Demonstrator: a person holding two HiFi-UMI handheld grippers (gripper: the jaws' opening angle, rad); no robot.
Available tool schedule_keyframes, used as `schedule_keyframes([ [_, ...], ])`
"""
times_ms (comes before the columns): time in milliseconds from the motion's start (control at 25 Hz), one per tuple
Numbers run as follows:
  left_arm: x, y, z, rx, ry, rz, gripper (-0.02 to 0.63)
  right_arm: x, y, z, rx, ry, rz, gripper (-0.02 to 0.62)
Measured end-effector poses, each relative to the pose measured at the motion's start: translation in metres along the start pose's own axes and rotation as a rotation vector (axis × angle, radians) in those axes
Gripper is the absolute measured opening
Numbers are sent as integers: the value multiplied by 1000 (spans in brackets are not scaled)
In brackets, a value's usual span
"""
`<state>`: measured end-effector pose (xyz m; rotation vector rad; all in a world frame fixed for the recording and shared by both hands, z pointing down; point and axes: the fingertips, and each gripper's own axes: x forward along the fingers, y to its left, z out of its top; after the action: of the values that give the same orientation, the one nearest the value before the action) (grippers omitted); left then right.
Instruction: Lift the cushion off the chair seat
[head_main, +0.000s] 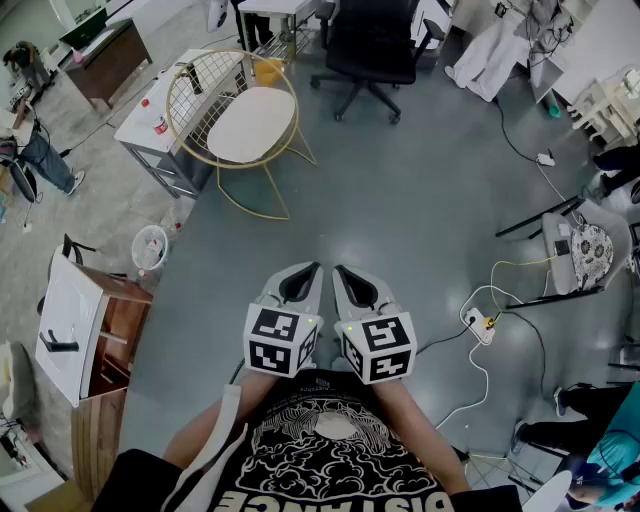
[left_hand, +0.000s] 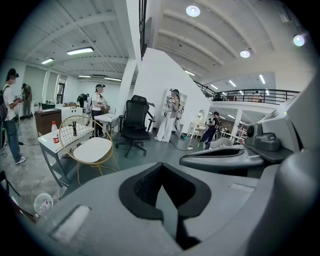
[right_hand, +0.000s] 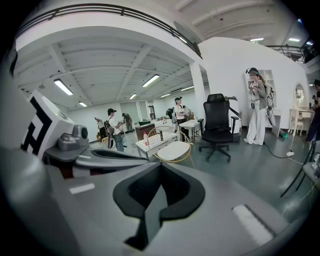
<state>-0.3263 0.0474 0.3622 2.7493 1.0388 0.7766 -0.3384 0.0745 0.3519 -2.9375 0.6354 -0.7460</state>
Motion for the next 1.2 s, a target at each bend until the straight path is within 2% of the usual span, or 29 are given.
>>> schedule_keyframes([
  [280,-7,0,-2,1,-4,-31,-9,-4,7,-1,15,-12,-33,-5],
  [680,6,-16,-3,13,15,-83,-9,-11,-11,-3,52,-13,-76,-3],
  [920,28,-15,0,16,24,-66,-9,-2,-32,-4,69,-16,-61,-3],
  [1200,78,-11,22,9,30,-2,-9,23,-83,11,81,-11,-7,-3],
])
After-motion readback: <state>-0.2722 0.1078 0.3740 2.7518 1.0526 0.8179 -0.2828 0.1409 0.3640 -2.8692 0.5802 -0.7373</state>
